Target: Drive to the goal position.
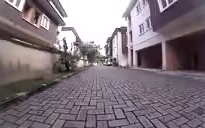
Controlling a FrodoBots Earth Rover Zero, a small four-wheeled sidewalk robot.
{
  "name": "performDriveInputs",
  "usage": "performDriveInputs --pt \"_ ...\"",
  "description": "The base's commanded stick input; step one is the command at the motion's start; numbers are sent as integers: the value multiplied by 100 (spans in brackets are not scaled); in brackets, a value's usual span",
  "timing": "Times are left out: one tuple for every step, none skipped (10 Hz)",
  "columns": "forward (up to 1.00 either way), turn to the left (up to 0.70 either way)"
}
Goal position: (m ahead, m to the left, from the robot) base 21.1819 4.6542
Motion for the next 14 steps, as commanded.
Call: performDriveInputs --pt "69 3" --pt "69 3" --pt "69 3" --pt "69 3" --pt "69 3" --pt "69 3" --pt "69 3" --pt "69 3" --pt "69 3" --pt "69 3" --pt "69 3" --pt "69 3" --pt "69 3" --pt "69 3"
